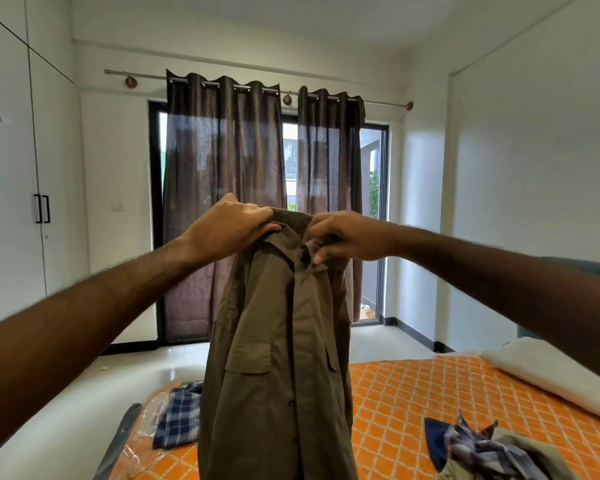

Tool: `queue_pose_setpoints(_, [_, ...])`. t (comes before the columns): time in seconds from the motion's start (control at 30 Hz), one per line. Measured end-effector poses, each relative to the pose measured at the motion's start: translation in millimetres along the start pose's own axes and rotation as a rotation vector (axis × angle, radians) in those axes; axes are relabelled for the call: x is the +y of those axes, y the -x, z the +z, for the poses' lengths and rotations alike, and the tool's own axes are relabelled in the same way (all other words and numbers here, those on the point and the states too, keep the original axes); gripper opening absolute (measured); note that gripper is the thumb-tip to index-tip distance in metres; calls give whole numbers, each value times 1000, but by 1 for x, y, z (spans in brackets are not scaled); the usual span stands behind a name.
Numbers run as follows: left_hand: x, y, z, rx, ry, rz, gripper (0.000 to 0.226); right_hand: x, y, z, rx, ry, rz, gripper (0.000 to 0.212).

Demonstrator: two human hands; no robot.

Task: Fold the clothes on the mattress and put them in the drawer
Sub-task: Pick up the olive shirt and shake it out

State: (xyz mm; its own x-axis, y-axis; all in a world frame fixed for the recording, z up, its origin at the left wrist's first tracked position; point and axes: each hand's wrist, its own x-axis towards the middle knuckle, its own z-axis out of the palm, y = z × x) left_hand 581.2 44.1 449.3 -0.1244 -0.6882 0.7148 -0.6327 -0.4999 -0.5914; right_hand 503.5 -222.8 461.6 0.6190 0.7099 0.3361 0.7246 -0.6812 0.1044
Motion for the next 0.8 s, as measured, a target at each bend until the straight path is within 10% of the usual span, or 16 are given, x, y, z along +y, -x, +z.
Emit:
queue_pose_setpoints(0.53, [40, -21, -1, -35, 311, -84, 24, 9, -17, 19, 319, 33, 163, 60])
queue_pose_setpoints(0.63, [44, -16, 6, 24, 510, -194, 59, 13, -19, 16, 368, 256, 219, 23])
queue_pose_setpoints(0.8, [58, 42, 47, -32, 771, -565, 93, 25, -10, 11, 428, 396, 298, 18])
